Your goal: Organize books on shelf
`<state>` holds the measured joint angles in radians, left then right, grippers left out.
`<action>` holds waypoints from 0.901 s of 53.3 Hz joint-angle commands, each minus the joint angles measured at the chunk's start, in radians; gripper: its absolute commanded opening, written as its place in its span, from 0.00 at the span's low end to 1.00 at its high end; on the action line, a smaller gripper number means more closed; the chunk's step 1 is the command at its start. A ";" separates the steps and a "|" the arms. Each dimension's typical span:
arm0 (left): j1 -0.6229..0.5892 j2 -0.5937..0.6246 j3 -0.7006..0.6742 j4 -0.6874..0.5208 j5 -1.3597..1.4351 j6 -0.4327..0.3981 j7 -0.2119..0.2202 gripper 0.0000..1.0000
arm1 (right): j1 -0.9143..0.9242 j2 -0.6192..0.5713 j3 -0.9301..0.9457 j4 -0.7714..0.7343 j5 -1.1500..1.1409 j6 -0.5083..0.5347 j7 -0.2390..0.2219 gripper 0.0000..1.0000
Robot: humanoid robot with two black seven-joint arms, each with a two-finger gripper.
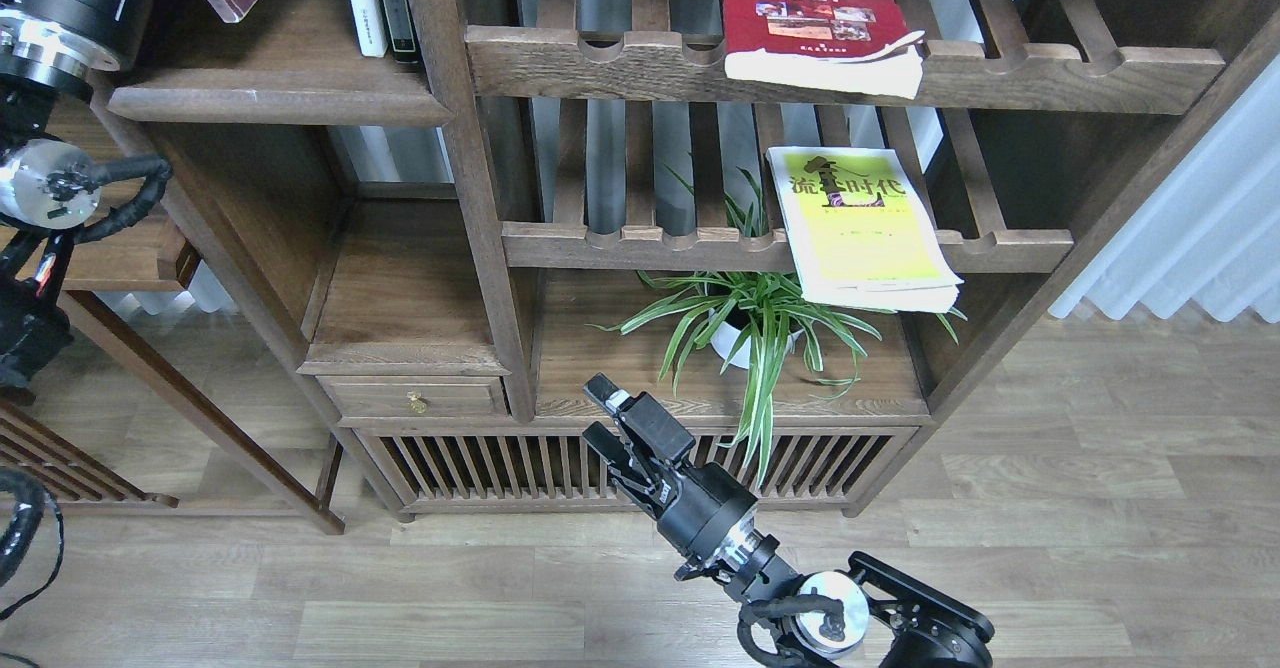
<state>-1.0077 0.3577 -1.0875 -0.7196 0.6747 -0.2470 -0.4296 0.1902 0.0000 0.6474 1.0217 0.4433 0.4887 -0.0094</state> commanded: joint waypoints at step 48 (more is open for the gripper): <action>-0.063 -0.098 0.110 0.216 -0.009 -0.001 -0.059 0.00 | -0.006 0.000 0.011 0.015 0.002 0.000 0.002 0.98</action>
<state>-1.0624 0.2677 -0.9823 -0.5191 0.6657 -0.2486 -0.4887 0.1858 0.0000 0.6578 1.0373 0.4449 0.4887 -0.0076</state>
